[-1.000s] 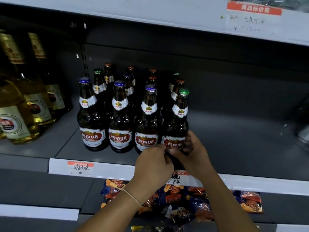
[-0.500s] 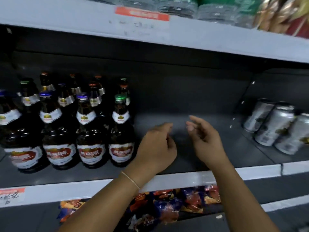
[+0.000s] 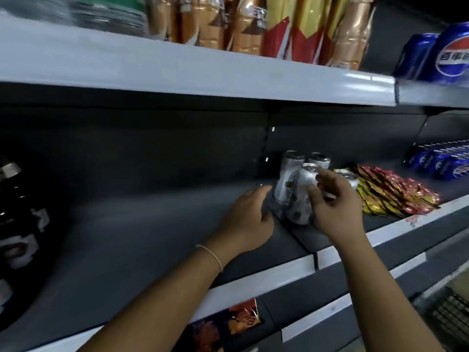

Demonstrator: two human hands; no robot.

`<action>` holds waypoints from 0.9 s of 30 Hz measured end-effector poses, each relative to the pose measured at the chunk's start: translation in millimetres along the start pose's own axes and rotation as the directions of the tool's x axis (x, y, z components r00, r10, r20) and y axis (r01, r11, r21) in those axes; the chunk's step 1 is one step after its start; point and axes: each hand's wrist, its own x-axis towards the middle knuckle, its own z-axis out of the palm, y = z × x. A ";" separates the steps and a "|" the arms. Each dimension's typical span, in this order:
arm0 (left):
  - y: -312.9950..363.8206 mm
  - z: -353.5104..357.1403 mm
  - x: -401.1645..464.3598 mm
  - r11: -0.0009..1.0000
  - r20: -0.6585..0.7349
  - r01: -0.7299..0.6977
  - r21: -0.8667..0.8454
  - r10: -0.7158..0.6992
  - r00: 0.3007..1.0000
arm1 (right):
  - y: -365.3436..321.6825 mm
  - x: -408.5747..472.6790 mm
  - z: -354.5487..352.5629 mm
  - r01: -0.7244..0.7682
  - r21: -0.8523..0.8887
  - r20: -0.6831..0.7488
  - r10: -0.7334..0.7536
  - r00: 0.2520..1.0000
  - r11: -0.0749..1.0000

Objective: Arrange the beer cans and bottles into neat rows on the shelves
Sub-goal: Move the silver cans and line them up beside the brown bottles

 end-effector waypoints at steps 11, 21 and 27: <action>21.8 53.7 64.4 0.996 0.011 0.068 -0.057 -0.067 0.998 | 38.0 105.2 2.3 0.307 -0.693 0.341 -0.078 0.937 0.653; 1.6 49.8 66.6 0.992 -0.015 0.121 -0.035 -0.122 0.992 | 32.9 115.8 25.4 0.286 -0.707 0.425 0.065 0.903 0.646; -14.0 27.7 49.6 0.992 -0.036 0.116 -0.052 -0.118 0.992 | -7.8 86.3 36.2 0.319 -0.388 0.443 -0.129 0.887 0.865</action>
